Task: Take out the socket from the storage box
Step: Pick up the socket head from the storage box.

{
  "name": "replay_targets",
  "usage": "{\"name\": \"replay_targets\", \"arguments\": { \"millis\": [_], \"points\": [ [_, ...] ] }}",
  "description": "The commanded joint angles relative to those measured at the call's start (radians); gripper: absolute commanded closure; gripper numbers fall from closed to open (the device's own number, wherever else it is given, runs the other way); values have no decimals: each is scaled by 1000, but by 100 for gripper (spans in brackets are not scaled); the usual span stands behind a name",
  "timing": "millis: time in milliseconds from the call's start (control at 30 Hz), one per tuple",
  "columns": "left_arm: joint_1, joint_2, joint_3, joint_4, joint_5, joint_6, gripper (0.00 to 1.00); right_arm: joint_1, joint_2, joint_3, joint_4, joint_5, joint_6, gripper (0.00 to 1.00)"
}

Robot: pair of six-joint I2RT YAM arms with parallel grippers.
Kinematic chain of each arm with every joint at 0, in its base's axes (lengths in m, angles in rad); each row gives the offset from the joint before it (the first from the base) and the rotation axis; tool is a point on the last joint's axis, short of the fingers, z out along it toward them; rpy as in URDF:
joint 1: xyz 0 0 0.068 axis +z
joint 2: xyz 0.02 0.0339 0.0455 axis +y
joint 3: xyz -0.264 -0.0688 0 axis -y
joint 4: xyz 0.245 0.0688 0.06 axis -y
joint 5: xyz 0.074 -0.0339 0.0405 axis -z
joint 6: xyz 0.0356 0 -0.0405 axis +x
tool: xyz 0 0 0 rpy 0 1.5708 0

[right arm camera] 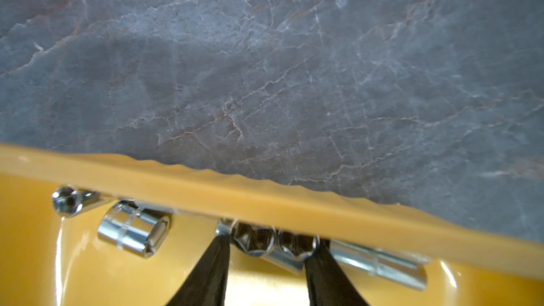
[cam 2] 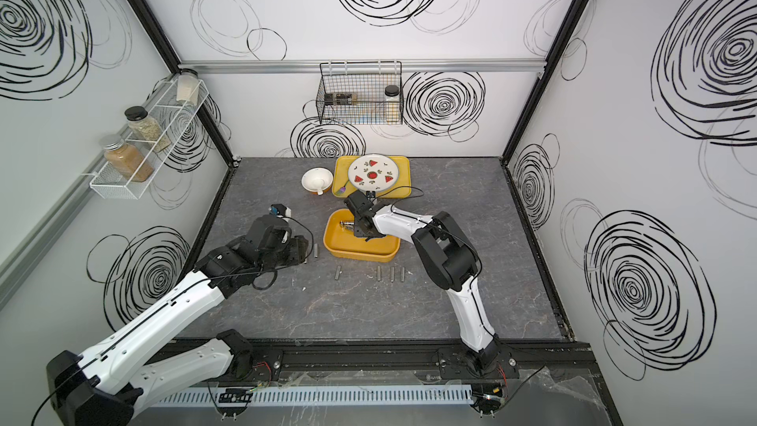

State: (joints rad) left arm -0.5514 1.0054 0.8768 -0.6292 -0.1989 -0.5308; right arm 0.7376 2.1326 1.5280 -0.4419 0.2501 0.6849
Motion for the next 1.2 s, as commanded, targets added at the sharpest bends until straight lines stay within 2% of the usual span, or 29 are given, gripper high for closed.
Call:
{"name": "replay_targets", "arguments": {
  "millis": [0,167,367,567,967,1167],
  "points": [
    [11,8,-9,26,9,12,39,-4,33,12,-35,46,-8,55],
    [14,10,-9,26,15,14,39,-4,15,25,-24,19,-51,57],
    [14,10,-10,28,17,15,39,-4,-32,33,-39,36,-71,52],
    [15,13,-10,28,20,15,39,-4,-63,26,-43,53,-78,52],
    [16,13,-10,28,20,15,39,-18,-36,46,-65,90,-91,60],
    [21,16,-10,28,22,15,39,-23,-37,37,-52,71,-92,62]
  ]
}}
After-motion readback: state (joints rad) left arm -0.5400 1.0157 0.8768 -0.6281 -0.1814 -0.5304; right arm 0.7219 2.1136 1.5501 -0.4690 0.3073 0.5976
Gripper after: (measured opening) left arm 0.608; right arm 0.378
